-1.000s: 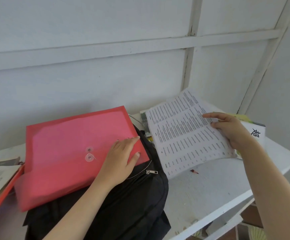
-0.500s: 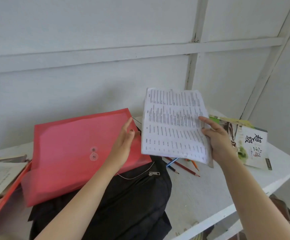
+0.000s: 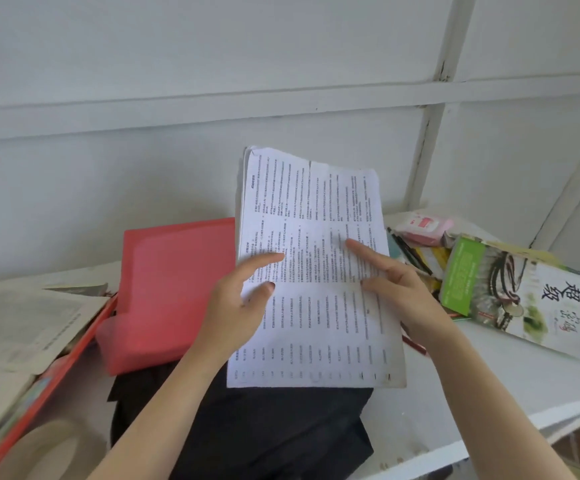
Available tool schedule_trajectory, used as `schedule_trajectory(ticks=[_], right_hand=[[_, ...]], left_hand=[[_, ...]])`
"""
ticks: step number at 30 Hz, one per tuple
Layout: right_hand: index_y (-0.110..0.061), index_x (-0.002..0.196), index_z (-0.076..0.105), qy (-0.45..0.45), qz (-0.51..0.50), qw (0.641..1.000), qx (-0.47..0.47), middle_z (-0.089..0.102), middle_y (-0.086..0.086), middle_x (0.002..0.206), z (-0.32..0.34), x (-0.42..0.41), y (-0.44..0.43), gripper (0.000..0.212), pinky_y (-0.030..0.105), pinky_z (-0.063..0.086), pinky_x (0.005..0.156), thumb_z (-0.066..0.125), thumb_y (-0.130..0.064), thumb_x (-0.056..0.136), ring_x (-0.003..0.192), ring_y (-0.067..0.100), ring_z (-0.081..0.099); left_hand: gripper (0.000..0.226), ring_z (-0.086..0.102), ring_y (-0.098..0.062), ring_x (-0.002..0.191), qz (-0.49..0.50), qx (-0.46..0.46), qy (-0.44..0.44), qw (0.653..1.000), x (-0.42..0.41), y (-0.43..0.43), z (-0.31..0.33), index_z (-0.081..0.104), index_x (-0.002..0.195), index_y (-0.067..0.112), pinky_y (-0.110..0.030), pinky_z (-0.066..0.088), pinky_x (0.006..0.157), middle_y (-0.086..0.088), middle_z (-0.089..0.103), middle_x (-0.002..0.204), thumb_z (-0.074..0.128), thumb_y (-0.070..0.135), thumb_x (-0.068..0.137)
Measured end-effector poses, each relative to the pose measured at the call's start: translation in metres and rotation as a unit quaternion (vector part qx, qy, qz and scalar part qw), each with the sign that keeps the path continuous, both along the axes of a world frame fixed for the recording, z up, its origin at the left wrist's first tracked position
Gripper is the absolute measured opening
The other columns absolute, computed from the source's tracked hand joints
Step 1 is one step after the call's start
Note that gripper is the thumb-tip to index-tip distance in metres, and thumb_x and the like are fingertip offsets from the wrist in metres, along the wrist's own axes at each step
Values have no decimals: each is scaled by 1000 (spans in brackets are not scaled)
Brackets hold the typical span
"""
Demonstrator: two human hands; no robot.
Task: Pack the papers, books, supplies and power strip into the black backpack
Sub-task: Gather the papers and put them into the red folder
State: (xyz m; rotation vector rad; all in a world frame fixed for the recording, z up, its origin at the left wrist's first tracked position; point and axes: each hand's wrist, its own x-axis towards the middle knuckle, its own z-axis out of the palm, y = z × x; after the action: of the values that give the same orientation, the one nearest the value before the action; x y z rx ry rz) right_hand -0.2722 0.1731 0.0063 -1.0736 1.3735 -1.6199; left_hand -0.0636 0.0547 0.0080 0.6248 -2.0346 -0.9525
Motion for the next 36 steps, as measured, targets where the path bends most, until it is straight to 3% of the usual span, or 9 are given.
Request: schedule_trajectory(ticks=[4, 6, 10, 16, 22, 26, 29, 32, 36], right_hand=[[-34, 122, 62, -35, 37, 998, 30, 49, -14, 138, 12, 10, -8, 54, 44, 52, 92, 44, 7, 92, 119, 20, 56], [-29, 119, 64, -91, 36, 995, 18, 54, -10, 133, 16, 17, -11, 54, 36, 55, 86, 42, 11, 91, 112, 19, 61], [-25, 118, 64, -173, 7, 985, 0, 56, -4, 130, 16, 23, -13, 54, 28, 58, 73, 39, 14, 89, 107, 21, 64], [-24, 124, 61, -266, -75, 961, -4, 55, 3, 133, 13, 19, -11, 54, 32, 59, 66, 39, 11, 91, 107, 29, 62], [-22, 132, 53, -297, -104, 949, -28, 61, -5, 104, 25, 19, -6, 55, 22, 54, 50, 37, 12, 93, 74, 15, 72], [-22, 132, 54, -302, -129, 943, -42, 61, -2, 109, 28, 17, -9, 55, 26, 56, 54, 38, 12, 92, 93, 21, 68], [-20, 135, 51, -284, -149, 946, -51, 59, -3, 111, 30, 14, -6, 55, 25, 56, 57, 38, 12, 92, 99, 21, 65], [-18, 137, 49, -273, -158, 947, -54, 60, -2, 109, 31, 12, -1, 55, 24, 57, 58, 37, 12, 92, 96, 18, 63], [-17, 138, 47, -285, -179, 940, -53, 53, 7, 131, 28, 5, 7, 56, 30, 59, 65, 37, 13, 92, 102, 22, 62]], left_hand=[[47, 31, 22, 123, 19, 7, -4, 1000, 22, -6, 9, 52, 118, 45, 2, 24, 95, 47, 43, 122, 53, 6, 92], [48, 37, 10, 127, 19, 52, -6, 998, 34, -12, 10, 40, 128, 50, -20, 31, 107, 31, 45, 133, 51, 17, 95], [47, 49, 7, 107, 84, 110, -65, 988, 65, -25, 14, 30, 137, 44, -25, 35, 95, 19, 55, 117, 45, 37, 93], [58, 53, -2, 109, 106, 49, -313, 943, 113, -50, 13, 54, 97, 57, -32, 38, 98, 17, 62, 108, 84, 21, 63], [53, 59, -9, 90, 163, 6, -270, 949, 94, -28, 11, 58, 105, 46, -18, 39, 71, 6, 63, 87, 81, 16, 68], [42, 50, 9, 64, 179, -28, -215, 960, 61, -1, 5, 60, 107, 37, -3, 31, 55, 20, 58, 79, 77, 17, 74], [42, 53, -2, 55, 166, -56, -186, 967, 35, 15, -6, 60, 116, 28, -14, 44, 56, 8, 66, 76, 74, 18, 78], [49, 57, -6, 59, 123, -79, -175, 974, 11, 28, -14, 54, 127, 26, -25, 49, 63, 6, 61, 64, 71, 25, 81], [45, 58, 4, 99, -33, -14, -235, 971, -2, 38, -11, 51, 129, 37, -10, 40, 86, 20, 64, 104, 48, 55, 88]])
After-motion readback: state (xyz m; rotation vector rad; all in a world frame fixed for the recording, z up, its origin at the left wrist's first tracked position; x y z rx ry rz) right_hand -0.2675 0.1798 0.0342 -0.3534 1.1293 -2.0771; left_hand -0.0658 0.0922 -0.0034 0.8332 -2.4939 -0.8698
